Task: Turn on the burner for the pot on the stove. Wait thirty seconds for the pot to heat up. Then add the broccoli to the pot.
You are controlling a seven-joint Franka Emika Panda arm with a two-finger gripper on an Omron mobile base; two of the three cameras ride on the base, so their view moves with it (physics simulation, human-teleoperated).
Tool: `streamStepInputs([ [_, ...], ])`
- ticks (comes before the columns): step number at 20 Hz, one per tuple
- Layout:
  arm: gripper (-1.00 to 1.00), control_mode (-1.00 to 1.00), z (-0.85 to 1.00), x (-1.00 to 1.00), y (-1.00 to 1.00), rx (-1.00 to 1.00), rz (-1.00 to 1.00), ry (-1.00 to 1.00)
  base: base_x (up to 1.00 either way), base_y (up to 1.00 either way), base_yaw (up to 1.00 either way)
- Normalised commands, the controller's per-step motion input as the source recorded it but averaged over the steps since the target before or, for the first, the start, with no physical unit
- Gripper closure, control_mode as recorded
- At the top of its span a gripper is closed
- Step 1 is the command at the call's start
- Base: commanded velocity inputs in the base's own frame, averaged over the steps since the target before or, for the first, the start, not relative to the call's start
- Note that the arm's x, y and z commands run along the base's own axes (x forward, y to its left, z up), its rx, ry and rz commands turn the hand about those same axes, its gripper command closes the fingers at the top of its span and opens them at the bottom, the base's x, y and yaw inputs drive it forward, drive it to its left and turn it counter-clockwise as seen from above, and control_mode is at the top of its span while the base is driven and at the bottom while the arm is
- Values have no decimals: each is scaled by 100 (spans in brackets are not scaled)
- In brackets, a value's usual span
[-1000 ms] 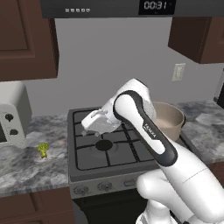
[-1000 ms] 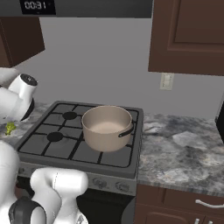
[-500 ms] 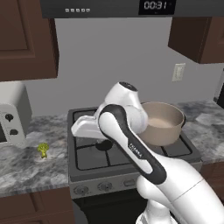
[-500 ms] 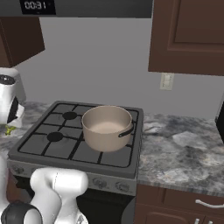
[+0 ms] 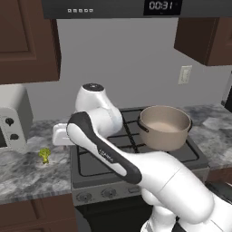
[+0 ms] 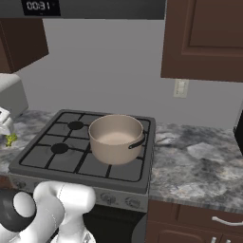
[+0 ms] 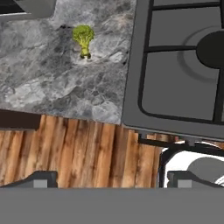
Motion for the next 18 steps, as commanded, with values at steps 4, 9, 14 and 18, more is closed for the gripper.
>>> streamStepInputs([
  [4, -100, -100, -38, 7, 49, -22, -9, -1, 0, 0, 0],
  [9, -100, -100, -31, 25, 29, -14, -9, 0, 0, 0, 0],
  [14, -100, -100, -19, 42, 23, -9, -8, 0, 0, 0, 0],
  [18, -100, -100, -24, 41, 19, -6, -7, 0, 0, 0, 0],
])
